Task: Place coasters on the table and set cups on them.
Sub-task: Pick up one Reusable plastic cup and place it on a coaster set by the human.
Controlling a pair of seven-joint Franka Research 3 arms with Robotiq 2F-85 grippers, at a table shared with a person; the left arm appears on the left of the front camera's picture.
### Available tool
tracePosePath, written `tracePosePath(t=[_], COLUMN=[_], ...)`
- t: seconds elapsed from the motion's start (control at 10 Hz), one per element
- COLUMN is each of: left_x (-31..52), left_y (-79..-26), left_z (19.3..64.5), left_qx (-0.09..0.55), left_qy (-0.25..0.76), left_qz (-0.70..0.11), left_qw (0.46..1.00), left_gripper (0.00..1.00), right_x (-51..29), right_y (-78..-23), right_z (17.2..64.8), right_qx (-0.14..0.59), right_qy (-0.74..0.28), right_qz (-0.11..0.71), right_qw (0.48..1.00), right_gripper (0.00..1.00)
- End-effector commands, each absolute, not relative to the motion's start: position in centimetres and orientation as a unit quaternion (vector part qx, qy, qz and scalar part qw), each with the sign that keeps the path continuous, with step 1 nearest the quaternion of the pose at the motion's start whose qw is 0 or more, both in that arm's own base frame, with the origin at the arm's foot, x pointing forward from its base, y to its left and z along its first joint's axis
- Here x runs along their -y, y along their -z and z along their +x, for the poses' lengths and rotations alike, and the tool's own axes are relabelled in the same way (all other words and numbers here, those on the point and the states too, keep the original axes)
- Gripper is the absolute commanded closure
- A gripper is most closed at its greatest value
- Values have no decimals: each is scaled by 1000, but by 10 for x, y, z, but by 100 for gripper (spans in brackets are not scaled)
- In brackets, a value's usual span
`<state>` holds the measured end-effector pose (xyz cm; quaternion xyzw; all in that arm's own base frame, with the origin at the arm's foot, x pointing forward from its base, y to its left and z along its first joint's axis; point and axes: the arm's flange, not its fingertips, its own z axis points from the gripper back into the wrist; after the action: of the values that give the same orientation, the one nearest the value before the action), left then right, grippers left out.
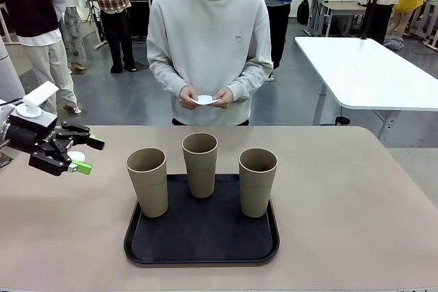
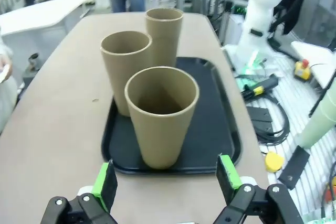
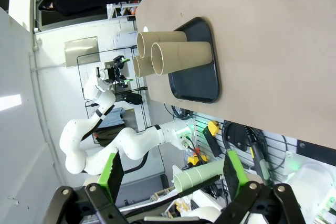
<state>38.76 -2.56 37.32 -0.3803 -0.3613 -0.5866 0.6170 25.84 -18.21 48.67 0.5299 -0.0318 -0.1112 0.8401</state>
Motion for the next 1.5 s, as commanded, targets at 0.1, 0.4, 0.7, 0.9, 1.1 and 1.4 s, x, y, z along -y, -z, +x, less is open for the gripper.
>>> tracePosePath(t=[0.1,0.4,0.7,0.9,1.1,1.4], left_x=[25,38,31,31,30,43], left_y=[-367,-362,-364,-364,-345,-309], left_z=[415,407,412,412,424,440], left_qx=[367,330,358,358,393,447], left_qy=[620,614,622,622,600,566], left_qz=[-426,-410,-424,-424,-428,-479], left_qw=[547,588,552,552,550,500], left_gripper=[0,0,0,0,0,0], right_x=[183,183,183,183,183,183], right_y=[-487,-487,-487,-487,-487,-487], right_z=[260,260,260,260,260,260], right_qx=[40,40,40,40,40,40], right_qy=[106,106,106,106,106,106], right_qz=[536,536,536,536,536,536], right_qw=[837,837,837,837,837,837], right_gripper=[0,0,0,0,0,0])
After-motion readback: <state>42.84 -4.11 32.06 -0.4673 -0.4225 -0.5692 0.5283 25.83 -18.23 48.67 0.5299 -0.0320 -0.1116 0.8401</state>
